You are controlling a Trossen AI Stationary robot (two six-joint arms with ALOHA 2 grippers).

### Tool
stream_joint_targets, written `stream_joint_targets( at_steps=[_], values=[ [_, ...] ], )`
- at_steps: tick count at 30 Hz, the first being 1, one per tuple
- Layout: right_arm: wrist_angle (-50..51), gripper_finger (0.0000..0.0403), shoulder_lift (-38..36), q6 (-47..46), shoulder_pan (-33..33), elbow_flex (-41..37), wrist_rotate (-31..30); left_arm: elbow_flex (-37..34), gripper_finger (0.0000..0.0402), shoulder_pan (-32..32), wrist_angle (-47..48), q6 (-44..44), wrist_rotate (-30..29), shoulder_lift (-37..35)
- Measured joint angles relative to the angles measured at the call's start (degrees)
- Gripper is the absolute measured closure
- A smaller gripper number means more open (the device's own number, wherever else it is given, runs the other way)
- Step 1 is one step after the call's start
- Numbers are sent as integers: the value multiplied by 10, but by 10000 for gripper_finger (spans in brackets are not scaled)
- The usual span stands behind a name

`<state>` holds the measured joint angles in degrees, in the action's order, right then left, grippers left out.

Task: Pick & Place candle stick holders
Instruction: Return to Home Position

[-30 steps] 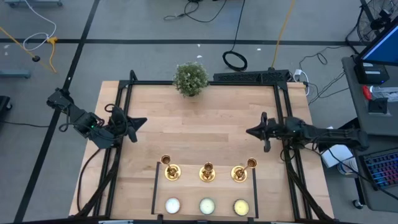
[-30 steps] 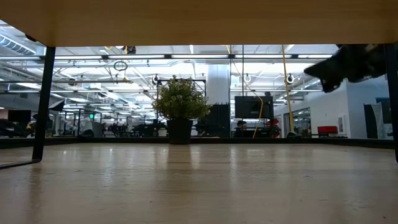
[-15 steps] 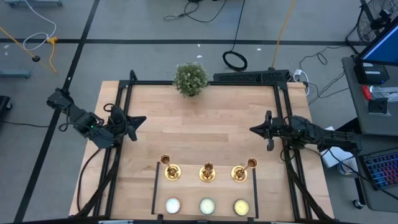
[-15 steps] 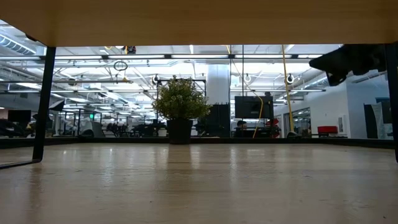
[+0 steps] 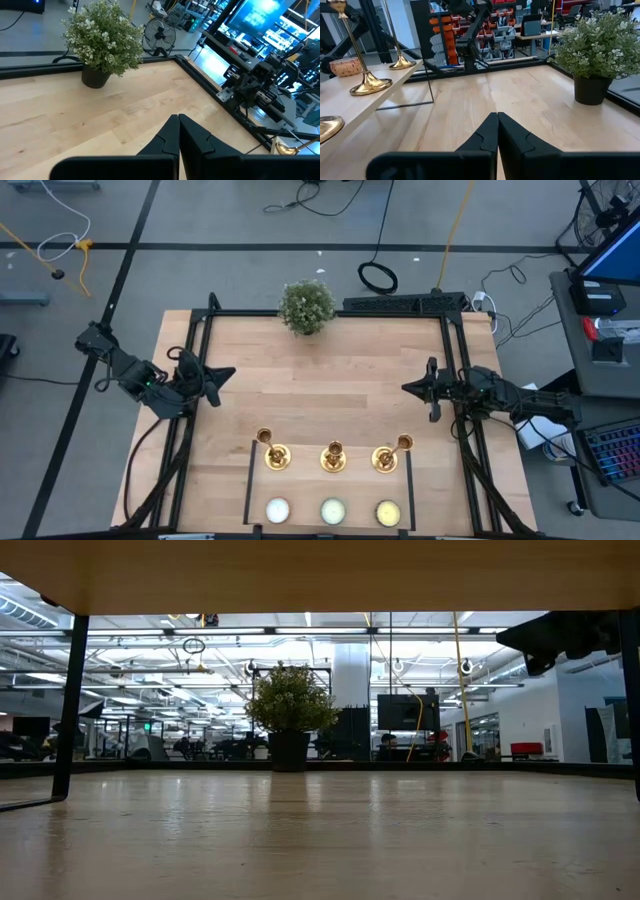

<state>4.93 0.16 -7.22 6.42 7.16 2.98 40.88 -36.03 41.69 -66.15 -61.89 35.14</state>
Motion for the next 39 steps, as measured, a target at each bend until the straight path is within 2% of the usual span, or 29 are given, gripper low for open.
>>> stream_joint_targets(
  at_steps=[9, 18, 32, 39],
  values=[
    [0, 403, 0, -6, 0, -1, 0, 0, 398, 0, 0, 2, 4, 0],
    [-160, 403, 0, -13, 0, -62, -14, 0, 398, 0, 0, 4, 4, 0],
    [-151, 402, 3, -15, 0, -63, -17, 0, 399, 0, -3, 6, 5, 0],
    [-152, 395, 3, -15, 0, -63, -16, 0, 398, 0, -34, 88, 6, 0]
  ],
)
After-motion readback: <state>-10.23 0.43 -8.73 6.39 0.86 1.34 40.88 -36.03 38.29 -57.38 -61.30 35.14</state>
